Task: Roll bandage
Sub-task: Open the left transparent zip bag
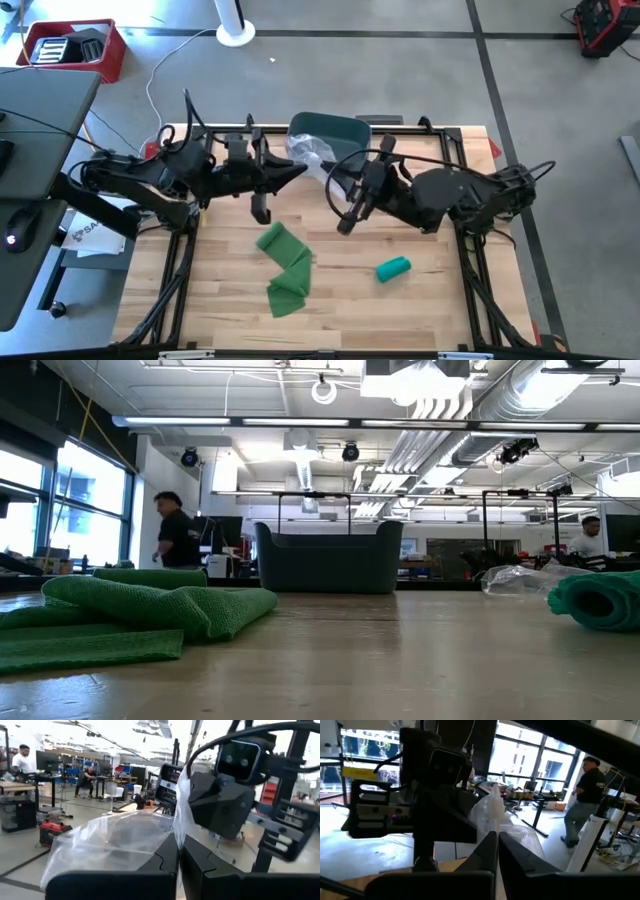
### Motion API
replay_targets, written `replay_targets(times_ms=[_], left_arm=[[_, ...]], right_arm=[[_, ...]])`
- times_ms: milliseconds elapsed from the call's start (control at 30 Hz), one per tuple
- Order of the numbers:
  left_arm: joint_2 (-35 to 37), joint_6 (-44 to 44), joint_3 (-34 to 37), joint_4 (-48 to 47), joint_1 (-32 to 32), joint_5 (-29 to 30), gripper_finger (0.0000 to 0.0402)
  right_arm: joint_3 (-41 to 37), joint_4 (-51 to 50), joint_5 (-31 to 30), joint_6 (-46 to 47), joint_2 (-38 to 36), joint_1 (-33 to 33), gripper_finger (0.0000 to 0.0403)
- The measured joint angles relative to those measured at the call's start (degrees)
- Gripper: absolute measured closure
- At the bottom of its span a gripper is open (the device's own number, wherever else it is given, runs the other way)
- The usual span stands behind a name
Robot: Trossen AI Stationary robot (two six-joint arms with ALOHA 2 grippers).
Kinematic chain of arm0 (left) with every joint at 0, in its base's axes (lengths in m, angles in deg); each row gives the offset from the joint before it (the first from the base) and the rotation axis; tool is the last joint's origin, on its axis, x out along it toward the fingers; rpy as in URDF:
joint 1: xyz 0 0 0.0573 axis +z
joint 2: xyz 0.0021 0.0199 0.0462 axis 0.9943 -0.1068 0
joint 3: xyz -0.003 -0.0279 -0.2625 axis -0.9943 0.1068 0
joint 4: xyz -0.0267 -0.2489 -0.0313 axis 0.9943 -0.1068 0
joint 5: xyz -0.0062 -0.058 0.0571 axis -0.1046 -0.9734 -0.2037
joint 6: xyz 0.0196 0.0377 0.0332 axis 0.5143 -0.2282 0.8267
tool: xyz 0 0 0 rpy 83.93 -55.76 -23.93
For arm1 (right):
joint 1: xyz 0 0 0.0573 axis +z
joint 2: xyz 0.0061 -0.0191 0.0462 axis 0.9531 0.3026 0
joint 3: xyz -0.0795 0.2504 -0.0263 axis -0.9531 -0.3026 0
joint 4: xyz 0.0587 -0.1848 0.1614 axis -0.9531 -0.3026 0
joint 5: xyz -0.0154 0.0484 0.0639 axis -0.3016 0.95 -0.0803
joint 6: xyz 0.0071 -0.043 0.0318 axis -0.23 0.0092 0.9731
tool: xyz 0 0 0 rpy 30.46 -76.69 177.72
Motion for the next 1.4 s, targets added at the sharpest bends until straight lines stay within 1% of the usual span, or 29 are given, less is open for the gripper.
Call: replay_targets(times_ms=[133,300,333,400,467,533,600,667,800,967,1100,1167,1233,1400], left_arm=[[2.9,1.96,0.0,-4.57,-0.07,-0.34,0.0363],[7.21,2.09,0.0,-11.97,-0.07,-0.39,0.0301],[7.67,2.29,0.0,-12.17,-0.04,-0.39,0.0289],[8.21,4.05,0.0,-10.01,-0.04,-1.48,0.0269],[7.71,6.34,-0.02,-6.64,-0.04,-3.9,0.025],[6.17,6.87,-0.04,-3.56,-0.04,-6.76,0.0233],[4.18,6.33,-0.04,-2.3,-0.06,-8.39,0.0217],[2.32,5.39,0.07,-2.1,-0.04,-9.84,0.0205],[-0.55,2.99,0.04,-0.19,-0.04,-13.38,0.0191],[-3.2,0.97,0.02,0.28,0.11,-13.12,0.0193],[-4.31,0.38,0.0,0.85,0.11,-13.0,0.0215],[-4.95,0.39,0.0,0.67,0.11,-13.03,0.0239],[-5.14,0.39,0.04,0.85,0.09,-13.43,0.0272],[-4.78,0.4,0.04,1.44,0.06,-13.46,0.0378]], right_arm=[[2.87,-3.73,0.19,0.13,0.0,1.14,0.0402],[8.1,-13.68,1.13,4.29,-0.07,1.79,0.0402],[8.86,-15.5,2.98,5.34,-0.07,1.79,0.0402],[10.18,-18.23,8.93,7.27,-0.07,1.33,0.0402],[10.47,-19.25,14.62,8.79,-0.07,0.46,0.0402],[10.41,-20.41,18.77,10.07,-0.06,-0.47,0.0402],[10.36,-22.09,20.98,10.6,0.09,-1.24,0.0403],[10.36,-23.77,21.55,12.12,0.19,-1.98,0.0403],[10.36,-27.67,25.53,16.08,0.2,-2.96,0.0403],[10.3,-30.64,26.48,18.6,0.26,-2.9,0.0403],[10.3,-30.69,29.32,19.14,0.26,-2.84,0.0403],[10.3,-30.69,30.03,19.1,0.26,-2.82,0.0403],[10.3,-30.67,30.08,19.06,0.26,-2.84,0.0403],[10.29,-30.49,30.05,19.03,0.26,-2.84,0.0403]])
